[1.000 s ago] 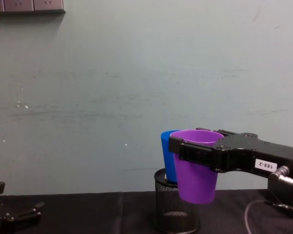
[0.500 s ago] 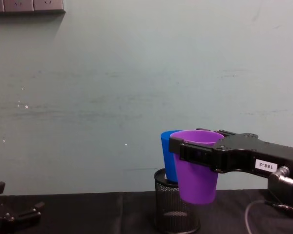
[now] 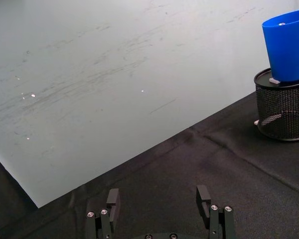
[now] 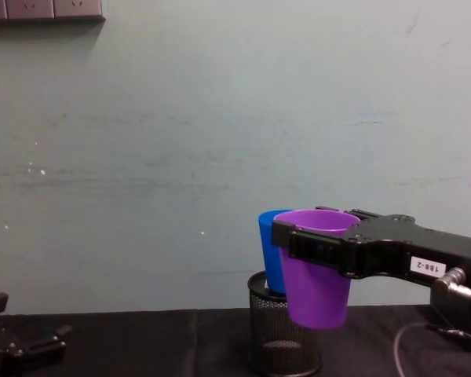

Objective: Pick up one cup with a gripper and tap it against the other cup.

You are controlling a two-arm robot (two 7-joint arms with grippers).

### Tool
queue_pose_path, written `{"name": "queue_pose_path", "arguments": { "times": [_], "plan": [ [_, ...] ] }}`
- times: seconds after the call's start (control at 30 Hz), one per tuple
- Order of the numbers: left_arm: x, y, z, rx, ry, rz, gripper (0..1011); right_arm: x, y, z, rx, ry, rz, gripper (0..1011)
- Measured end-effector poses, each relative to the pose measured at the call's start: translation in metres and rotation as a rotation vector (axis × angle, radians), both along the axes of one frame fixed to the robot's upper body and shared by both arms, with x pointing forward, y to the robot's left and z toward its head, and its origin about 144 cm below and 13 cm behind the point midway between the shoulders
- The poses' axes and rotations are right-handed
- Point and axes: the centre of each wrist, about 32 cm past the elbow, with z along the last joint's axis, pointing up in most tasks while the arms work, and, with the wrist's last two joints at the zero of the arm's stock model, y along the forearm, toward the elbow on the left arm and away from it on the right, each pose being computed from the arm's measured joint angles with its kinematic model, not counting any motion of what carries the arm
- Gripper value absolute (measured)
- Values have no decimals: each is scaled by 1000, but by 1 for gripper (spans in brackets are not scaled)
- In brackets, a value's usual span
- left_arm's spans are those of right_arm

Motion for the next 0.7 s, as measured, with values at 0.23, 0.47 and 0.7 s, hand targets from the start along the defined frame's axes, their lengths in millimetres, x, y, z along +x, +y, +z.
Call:
{"name": "queue_pose_path", "arguments": {
  "times": [0.23,0.47,0.7],
  "plan": [
    [0,0,0,0,0,0,1000,0,0,0,0,0,0,746],
    [0,0,0,0,0,0,1000,0,0,0,0,0,0,744],
    [0,0,0,0,0,0,1000,0,0,0,0,0,0,746]
  ]
}}
